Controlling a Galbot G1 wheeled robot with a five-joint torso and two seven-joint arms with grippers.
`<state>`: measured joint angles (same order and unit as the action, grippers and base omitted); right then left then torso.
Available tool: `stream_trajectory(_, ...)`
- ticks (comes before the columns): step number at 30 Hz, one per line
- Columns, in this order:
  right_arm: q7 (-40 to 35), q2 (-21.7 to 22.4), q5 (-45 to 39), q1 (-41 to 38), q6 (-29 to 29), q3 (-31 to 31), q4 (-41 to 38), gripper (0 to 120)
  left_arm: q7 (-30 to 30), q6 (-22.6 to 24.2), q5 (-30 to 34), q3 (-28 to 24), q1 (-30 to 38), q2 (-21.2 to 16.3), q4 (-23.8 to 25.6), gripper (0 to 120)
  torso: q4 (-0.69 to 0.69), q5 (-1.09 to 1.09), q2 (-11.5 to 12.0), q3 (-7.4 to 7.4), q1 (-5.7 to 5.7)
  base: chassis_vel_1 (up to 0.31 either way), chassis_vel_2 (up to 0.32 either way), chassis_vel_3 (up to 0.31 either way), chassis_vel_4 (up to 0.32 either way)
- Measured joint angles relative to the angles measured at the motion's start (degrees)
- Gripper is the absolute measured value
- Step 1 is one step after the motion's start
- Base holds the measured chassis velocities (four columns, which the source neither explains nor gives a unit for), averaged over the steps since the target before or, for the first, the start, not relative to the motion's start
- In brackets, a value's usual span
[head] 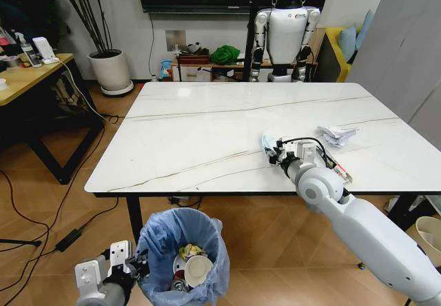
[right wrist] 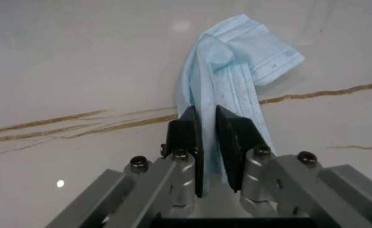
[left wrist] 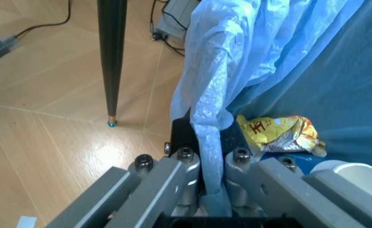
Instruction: Pick up the trash bin and place the trash from the table into it.
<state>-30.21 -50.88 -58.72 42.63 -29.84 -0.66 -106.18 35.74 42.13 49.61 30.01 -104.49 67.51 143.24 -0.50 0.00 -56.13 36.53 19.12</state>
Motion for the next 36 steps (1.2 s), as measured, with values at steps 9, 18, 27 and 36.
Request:
stream_trajectory(9, 0.0, 0.2, 1.1, 0.9, 0.3, 0.8, -1.4, 0, -0.1, 0.0, 0.1, 0.1, -0.1, -0.4, 0.0, 0, 0.0, 0.0, 0.0, 0.0, 0.0, 0.0, 0.0, 0.0, 0.0)
stream_trajectory(18, -1.3, 1.1, 0.7, 3.1, 1.0, 3.0, -8.4, 0, -0.1, 0.0, 0.2, 0.2, -0.3, -0.7, 0.0, 0, 0.0, 0.0, 0.0, 0.0, 0.0, 0.0, 0.0, 0.0, 0.0)
stream_trajectory(27, 0.3, 4.7, -2.3, 8.1, 1.5, 3.3, -26.1, 0, -0.2, 0.0, 0.7, 1.8, -0.6, -1.2, 0.0, 0, 0.01, 0.0, 0.0, 0.0, -0.01, 0.0, 0.0, 0.0, 0.0)
stream_trajectory(36, 13.8, 9.1, 0.5, 19.3, 6.2, 2.7, -37.5, 0, -0.1, 0.0, 1.3, 2.4, -0.2, -1.5, 0.0, 0, 0.0, 0.0, 0.0, -0.01, -0.02, 0.0, 0.0, 0.0, 0.0)
